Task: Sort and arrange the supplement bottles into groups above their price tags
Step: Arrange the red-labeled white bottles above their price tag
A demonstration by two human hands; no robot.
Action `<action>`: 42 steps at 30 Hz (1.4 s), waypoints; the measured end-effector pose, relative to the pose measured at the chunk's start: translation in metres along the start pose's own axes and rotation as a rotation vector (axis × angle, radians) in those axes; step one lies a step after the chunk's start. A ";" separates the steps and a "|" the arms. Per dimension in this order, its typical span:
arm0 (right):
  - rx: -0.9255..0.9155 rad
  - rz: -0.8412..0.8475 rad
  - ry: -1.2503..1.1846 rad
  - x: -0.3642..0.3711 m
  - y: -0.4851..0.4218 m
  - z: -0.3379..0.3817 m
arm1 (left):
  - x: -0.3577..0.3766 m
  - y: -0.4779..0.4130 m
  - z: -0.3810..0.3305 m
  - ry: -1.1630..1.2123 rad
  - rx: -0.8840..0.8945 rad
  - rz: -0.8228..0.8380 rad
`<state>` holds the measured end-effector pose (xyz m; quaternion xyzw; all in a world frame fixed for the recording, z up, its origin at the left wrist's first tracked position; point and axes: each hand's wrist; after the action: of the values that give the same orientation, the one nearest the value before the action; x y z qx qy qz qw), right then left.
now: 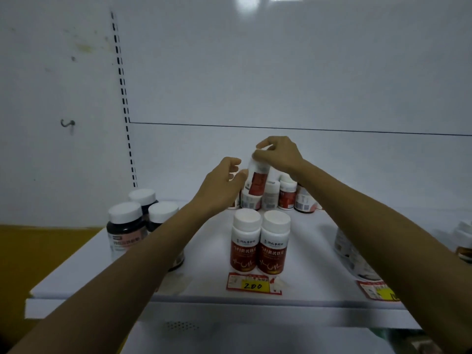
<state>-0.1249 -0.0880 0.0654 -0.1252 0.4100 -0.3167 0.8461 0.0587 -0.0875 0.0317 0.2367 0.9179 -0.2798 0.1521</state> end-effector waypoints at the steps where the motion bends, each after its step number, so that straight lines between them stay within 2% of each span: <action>1: 0.011 0.001 -0.144 -0.007 0.005 0.011 | -0.001 0.001 -0.002 0.029 0.001 -0.031; 5: 0.045 0.054 -0.565 -0.031 0.031 0.048 | -0.009 0.008 -0.015 0.361 -0.052 -0.126; 9: 0.053 0.081 -0.783 -0.044 0.060 0.069 | -0.019 0.023 -0.028 0.680 -0.107 -0.073; 14: 0.057 0.140 -0.997 -0.049 0.091 0.078 | -0.029 0.047 -0.033 1.301 -0.401 0.246; 18: 0.080 0.173 -1.043 -0.052 0.109 0.077 | -0.032 0.066 -0.029 1.386 -0.420 0.428; 22: 0.072 0.204 -1.013 -0.056 0.123 0.076 | -0.029 0.076 -0.029 1.329 -0.357 0.339; 26: 0.050 0.183 -0.824 -0.059 0.127 0.079 | -0.025 0.079 -0.024 1.022 -0.178 0.178; 30: 0.035 0.140 -0.608 -0.056 0.124 0.084 | -0.028 0.077 -0.023 0.949 -0.122 0.091; 36: 0.009 0.083 -0.475 -0.050 0.110 0.098 | -0.027 0.066 -0.017 0.865 -0.021 -0.001; 42: -0.018 0.011 -0.320 -0.044 0.092 0.100 | -0.011 0.049 -0.019 0.437 0.166 -0.301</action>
<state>-0.0286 0.0058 0.1123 -0.1792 0.2734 -0.2844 0.9013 0.0906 -0.0446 0.0295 0.1640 0.9277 -0.3160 -0.1127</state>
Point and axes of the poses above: each hand's wrist, its own y-axis away from the middle knuckle, its own x-axis out of the palm, z = x × y, and after that the axes turned 8 degrees about y, right-handed
